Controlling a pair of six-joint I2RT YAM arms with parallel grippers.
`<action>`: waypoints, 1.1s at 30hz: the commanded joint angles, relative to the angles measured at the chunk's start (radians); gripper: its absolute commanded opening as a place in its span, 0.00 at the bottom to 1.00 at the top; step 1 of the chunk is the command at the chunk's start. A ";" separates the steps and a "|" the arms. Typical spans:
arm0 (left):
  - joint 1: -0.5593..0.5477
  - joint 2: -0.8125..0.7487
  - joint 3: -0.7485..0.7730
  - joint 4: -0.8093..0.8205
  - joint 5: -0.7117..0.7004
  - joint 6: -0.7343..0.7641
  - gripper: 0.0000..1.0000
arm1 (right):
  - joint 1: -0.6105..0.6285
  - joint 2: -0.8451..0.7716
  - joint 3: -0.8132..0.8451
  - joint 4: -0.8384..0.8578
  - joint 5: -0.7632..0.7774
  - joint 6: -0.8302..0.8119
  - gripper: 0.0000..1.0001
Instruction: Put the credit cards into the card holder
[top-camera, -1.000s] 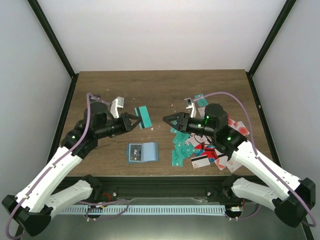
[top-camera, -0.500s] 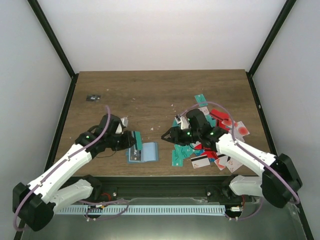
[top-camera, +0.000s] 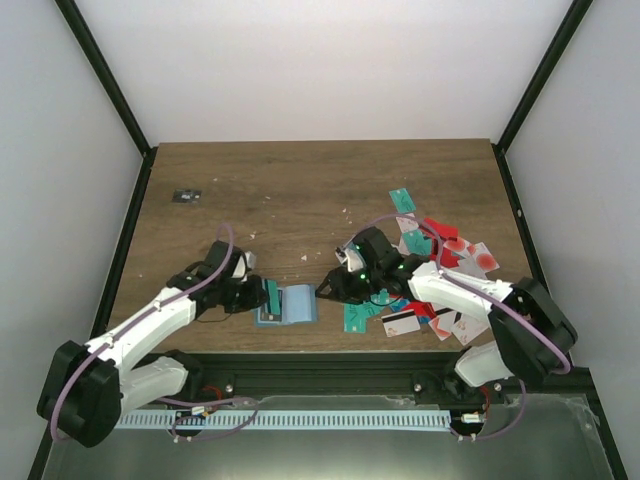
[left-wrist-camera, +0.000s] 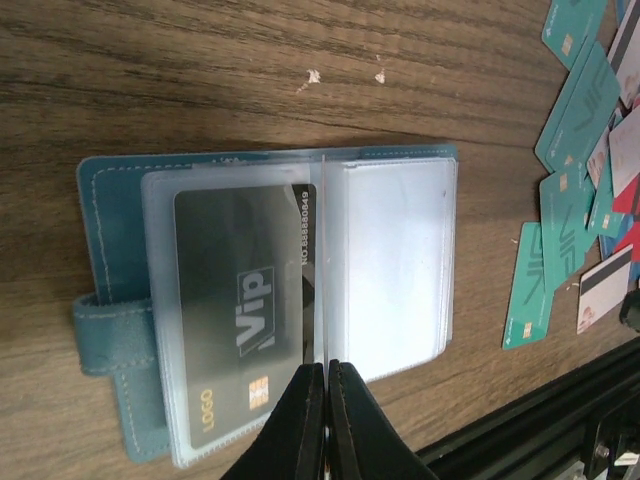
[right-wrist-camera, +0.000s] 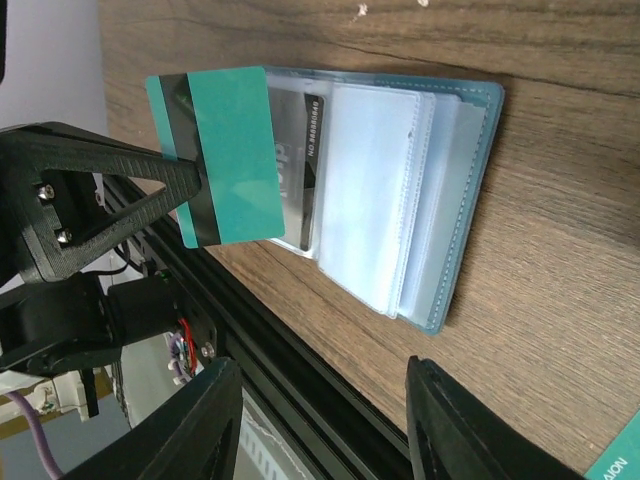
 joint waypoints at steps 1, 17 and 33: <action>0.012 0.008 -0.056 0.166 0.056 0.014 0.04 | 0.010 0.033 -0.010 0.039 -0.029 -0.023 0.47; 0.016 0.080 -0.131 0.314 0.108 0.007 0.04 | 0.009 0.187 0.011 0.127 -0.060 -0.001 0.43; 0.015 0.118 -0.153 0.334 0.136 -0.026 0.04 | 0.010 0.286 -0.033 0.216 -0.082 0.026 0.38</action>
